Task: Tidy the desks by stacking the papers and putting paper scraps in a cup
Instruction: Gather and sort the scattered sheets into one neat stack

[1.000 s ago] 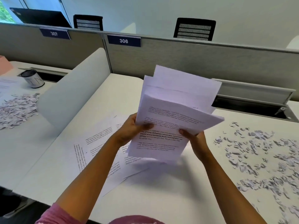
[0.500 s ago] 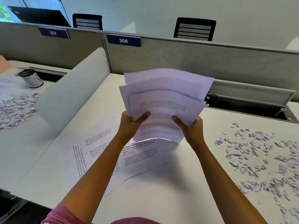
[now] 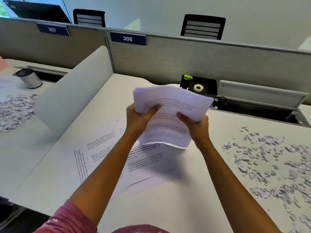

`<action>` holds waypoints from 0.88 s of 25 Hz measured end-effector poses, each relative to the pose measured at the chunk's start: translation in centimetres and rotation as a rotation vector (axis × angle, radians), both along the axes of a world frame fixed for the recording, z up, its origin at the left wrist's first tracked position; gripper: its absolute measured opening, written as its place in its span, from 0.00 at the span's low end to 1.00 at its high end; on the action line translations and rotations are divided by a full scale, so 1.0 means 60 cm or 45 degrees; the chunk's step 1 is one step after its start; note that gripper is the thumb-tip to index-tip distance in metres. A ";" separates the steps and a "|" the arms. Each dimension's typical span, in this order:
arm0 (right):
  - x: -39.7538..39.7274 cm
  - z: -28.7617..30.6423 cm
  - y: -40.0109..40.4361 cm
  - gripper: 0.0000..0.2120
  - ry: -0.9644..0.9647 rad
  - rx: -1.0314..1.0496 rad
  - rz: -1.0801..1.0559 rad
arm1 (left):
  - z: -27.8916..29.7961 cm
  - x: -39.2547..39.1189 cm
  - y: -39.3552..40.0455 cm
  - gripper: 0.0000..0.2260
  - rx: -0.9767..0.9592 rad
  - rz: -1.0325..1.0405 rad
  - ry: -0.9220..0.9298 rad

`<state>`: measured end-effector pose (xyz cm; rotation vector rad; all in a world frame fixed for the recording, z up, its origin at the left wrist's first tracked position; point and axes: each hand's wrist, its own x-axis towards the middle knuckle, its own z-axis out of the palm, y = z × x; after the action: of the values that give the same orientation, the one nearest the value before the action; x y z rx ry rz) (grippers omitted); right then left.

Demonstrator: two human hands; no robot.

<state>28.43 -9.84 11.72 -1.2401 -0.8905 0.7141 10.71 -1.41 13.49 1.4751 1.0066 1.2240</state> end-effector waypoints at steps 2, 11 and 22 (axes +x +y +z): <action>0.004 0.025 0.012 0.15 -0.026 -0.012 -0.020 | 0.018 -0.001 0.011 0.13 0.001 0.004 -0.045; 0.004 0.073 0.032 0.16 -0.034 0.180 -0.159 | 0.045 0.014 0.031 0.17 0.045 0.013 -0.216; 0.026 0.008 0.013 0.22 0.009 -0.113 0.053 | -0.017 -0.004 0.018 0.13 -0.172 -0.215 -0.094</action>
<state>30.02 -9.09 12.18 -1.3003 -0.8890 0.7980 10.47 -0.31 12.46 1.3704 0.8790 1.0609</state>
